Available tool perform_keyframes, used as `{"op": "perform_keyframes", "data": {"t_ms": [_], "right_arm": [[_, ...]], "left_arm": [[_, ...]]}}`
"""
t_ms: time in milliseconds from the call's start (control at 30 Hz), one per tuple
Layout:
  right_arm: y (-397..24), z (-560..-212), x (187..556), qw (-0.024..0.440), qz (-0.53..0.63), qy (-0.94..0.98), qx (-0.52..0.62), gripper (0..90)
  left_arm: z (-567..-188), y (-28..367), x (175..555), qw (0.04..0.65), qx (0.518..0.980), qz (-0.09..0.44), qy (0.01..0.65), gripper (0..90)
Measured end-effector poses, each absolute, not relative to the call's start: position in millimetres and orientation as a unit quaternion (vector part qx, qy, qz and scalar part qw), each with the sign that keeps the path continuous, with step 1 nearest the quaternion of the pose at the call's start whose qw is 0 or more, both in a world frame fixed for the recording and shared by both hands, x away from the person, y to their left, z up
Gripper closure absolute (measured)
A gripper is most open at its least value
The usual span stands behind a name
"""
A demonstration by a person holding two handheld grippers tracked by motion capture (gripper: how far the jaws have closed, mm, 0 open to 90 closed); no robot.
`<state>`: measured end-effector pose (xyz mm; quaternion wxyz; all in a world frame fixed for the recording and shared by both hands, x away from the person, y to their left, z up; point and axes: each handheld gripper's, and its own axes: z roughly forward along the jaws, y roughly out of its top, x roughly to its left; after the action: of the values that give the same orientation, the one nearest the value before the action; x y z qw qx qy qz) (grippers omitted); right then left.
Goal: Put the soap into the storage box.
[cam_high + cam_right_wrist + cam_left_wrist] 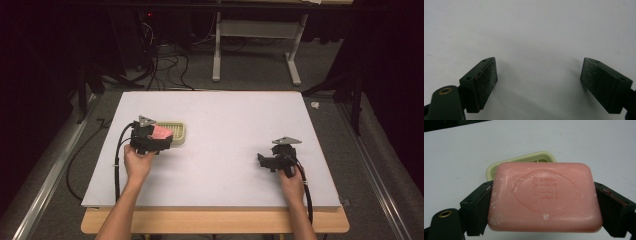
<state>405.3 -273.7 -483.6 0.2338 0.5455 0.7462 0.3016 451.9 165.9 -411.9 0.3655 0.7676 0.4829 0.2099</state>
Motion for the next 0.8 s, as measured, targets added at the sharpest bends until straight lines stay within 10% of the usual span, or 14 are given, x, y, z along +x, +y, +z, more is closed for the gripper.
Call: {"op": "perform_keyframes", "data": {"t_ms": [800], "right_arm": [[-273.7, -483.6, 405.3, 0.234, 0.302, 0.746, 0.546, 14.6]], "left_arm": [[-427.7, 159.0, 488.2, 0.321, 0.766, 0.203, 0.519, 13.7]]}}
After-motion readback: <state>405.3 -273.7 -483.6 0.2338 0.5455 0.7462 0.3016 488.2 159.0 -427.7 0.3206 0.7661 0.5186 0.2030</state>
